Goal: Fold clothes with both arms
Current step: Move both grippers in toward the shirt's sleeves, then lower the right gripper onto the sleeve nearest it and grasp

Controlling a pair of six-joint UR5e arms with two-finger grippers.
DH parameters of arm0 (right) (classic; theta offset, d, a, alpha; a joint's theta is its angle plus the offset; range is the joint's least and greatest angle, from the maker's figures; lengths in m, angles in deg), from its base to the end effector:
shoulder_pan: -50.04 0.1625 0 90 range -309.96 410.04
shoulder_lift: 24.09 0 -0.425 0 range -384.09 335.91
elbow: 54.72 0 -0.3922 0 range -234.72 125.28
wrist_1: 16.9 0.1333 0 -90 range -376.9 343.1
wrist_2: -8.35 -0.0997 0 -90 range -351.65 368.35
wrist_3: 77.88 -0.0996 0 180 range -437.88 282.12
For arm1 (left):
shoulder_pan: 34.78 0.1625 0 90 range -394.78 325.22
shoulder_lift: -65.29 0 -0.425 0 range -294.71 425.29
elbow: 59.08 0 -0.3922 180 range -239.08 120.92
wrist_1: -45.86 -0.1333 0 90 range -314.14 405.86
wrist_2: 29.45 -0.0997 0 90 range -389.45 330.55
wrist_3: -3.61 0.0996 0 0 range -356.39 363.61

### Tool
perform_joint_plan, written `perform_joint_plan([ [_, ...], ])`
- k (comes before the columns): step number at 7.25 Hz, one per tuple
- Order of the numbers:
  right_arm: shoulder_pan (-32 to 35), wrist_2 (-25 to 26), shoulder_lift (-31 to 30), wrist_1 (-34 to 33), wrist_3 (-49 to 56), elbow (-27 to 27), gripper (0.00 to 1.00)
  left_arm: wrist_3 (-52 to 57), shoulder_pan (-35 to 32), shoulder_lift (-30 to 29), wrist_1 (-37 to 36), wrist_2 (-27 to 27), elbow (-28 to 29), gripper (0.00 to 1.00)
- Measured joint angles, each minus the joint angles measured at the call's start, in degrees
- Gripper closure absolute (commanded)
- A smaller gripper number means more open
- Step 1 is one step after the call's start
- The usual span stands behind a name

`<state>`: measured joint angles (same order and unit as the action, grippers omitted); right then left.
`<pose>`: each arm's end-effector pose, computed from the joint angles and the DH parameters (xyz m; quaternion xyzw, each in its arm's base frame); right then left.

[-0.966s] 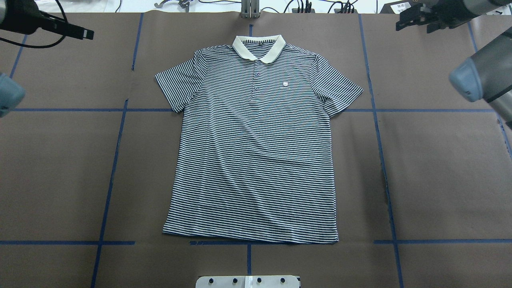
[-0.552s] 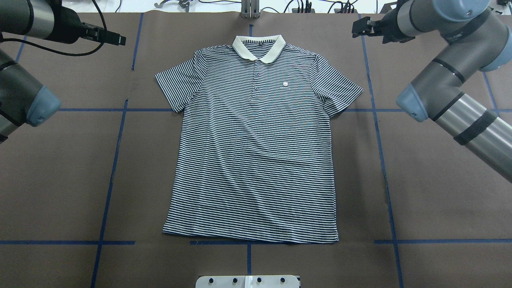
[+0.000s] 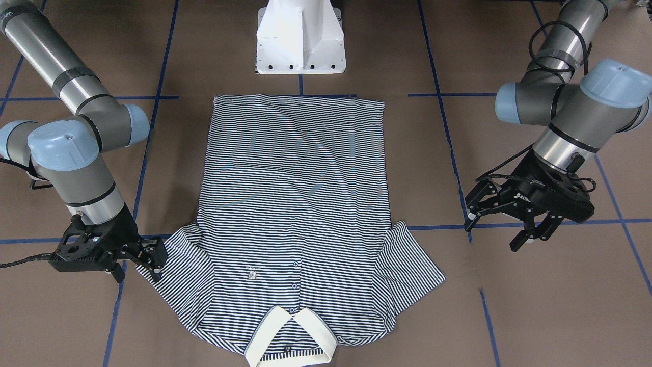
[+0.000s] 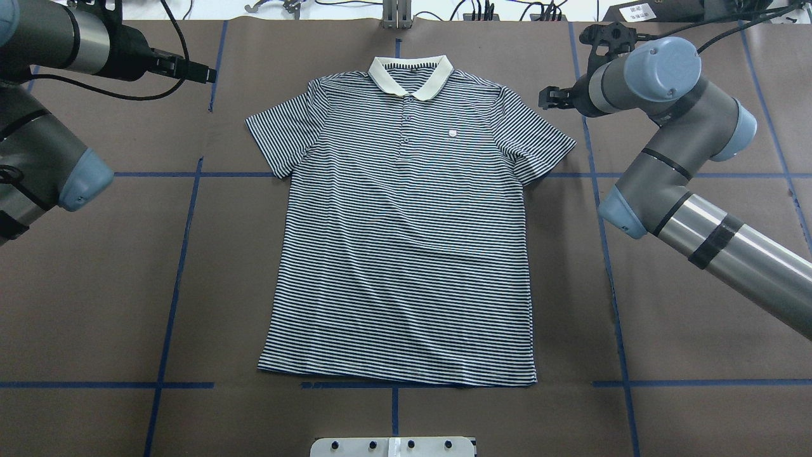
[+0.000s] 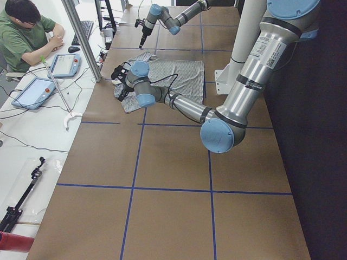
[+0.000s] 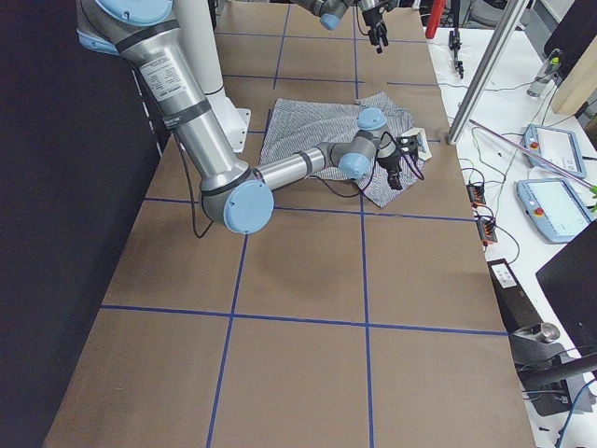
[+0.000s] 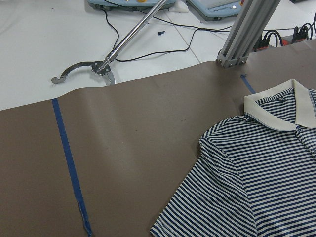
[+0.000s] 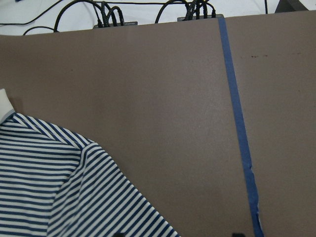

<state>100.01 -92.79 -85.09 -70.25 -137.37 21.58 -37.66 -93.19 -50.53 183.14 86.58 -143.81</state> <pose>-0.3775 -0.6268 0.4124 0.2150 -0.3891 0.1093 0.8891 0.2761 -0.6201 0.3488 0.3264 0.4732 0.0570 0.8163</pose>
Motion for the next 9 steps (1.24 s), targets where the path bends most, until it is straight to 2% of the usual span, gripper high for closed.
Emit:
perform_joint_plan([
  [3, -1.0, 0.8, -1.8, 0.3, 1.5, -0.2, 0.38, 0.0, 0.0, 0.0, -0.1, 0.0, 0.0, 0.0],
  [9, -1.8, 0.9, -2.4, 0.4, 1.6, -2.0, 0.39, 0.1, 0.1, 0.0, -0.1, 0.0, 0.0, 0.0],
])
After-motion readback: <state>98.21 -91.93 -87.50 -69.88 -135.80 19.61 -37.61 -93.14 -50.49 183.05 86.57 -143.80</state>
